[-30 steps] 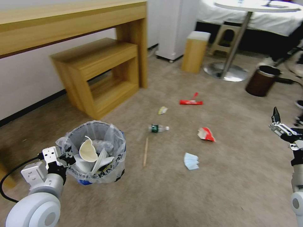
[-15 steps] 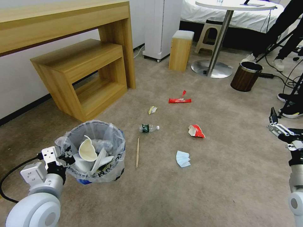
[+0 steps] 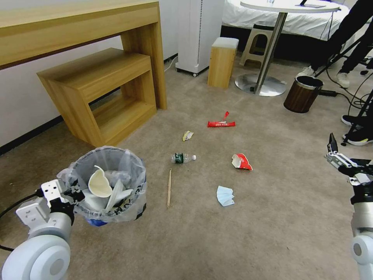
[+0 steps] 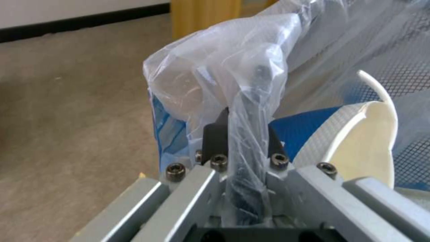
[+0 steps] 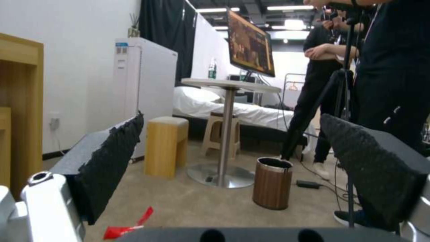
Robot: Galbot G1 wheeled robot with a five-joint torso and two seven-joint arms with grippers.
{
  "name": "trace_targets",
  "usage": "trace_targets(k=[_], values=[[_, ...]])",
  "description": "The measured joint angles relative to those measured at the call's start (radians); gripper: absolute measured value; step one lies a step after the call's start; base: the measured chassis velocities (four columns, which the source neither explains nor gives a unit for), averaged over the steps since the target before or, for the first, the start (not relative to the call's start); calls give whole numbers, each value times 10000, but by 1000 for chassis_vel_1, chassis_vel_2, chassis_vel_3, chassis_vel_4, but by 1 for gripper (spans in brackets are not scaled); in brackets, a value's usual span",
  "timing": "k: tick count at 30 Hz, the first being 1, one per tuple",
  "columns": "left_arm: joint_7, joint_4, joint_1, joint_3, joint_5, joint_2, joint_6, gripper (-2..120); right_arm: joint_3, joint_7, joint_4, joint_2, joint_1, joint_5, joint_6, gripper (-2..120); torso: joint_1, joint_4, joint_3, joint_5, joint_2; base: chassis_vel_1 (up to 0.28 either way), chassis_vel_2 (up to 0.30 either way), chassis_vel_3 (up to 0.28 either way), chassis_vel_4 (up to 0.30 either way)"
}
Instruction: Pick up the trash bin and place the garbage on the floor into it.
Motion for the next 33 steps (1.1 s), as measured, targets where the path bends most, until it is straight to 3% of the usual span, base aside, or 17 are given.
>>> trace_targets(k=[4,15,33], values=[[-471,37,-103,-359,-262,-144,286,1,-19,3,-61,-1,56,-10,-2,100,0,1,-1,0,0,0,0,0,0],[-488,195,-192,-524,-564,-157,342,1,-185,-27,-259,10,273,-68,21,100,-3,1,-2,-1,1,-54,51,39,-41],[-167,209,-227,-400,-469,-50,312,1,-243,3,-453,-26,307,-165,267,100,3,1,2,-3,0,-216,224,222,-231]])
